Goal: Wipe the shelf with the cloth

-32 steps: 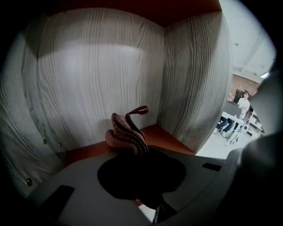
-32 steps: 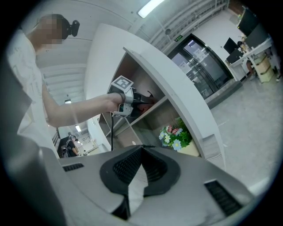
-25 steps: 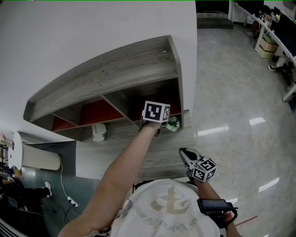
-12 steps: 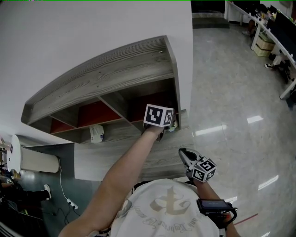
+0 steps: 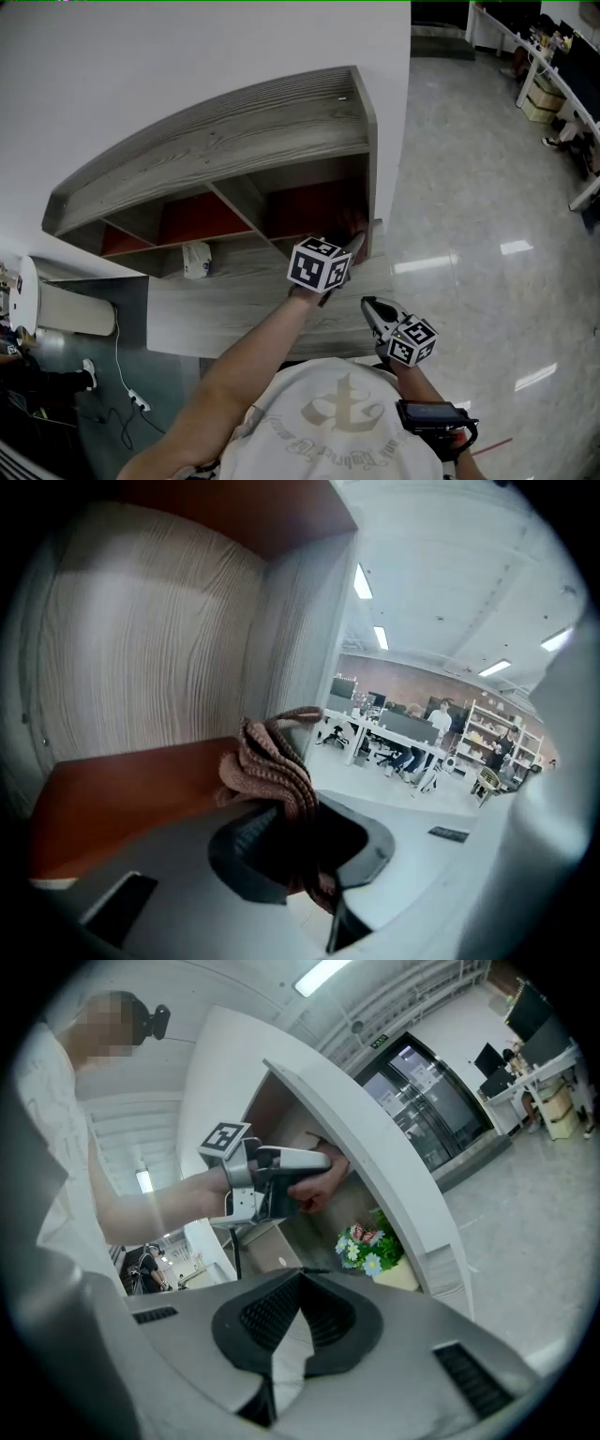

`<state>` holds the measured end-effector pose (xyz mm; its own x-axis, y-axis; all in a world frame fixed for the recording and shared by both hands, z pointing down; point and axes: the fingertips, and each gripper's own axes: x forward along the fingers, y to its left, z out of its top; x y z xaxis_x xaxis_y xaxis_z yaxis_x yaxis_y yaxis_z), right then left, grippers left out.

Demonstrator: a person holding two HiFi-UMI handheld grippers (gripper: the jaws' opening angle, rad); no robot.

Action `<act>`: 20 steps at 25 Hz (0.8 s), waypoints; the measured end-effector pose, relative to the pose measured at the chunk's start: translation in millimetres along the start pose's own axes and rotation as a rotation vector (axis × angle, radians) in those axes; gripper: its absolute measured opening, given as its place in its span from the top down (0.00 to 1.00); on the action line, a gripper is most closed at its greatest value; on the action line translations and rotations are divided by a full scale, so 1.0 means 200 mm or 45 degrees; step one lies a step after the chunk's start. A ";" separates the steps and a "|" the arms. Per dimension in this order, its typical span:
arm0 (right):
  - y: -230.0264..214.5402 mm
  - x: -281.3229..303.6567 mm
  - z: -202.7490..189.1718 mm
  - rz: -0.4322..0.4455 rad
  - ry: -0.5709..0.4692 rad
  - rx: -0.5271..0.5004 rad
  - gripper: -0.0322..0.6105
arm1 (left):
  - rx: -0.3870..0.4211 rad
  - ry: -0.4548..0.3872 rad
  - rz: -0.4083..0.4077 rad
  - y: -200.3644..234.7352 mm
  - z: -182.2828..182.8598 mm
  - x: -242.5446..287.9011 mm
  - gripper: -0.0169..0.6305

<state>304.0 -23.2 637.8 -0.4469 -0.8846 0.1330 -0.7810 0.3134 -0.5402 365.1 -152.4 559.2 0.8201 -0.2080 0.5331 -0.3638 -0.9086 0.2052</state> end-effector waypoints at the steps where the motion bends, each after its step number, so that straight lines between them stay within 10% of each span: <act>1: 0.00 0.00 0.00 0.003 0.005 -0.003 0.94 | 0.010 -0.017 -0.005 -0.01 -0.02 -0.01 0.87; 20: 0.10 0.26 0.08 0.189 0.087 -0.132 0.94 | -0.100 -0.293 0.332 0.38 -0.50 -0.62 0.87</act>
<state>272.5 -68.5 620.4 -0.5863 -0.8017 0.1165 -0.7435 0.4755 -0.4701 192.5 -159.5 590.2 0.7699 -0.5136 0.3787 -0.5995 -0.7855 0.1536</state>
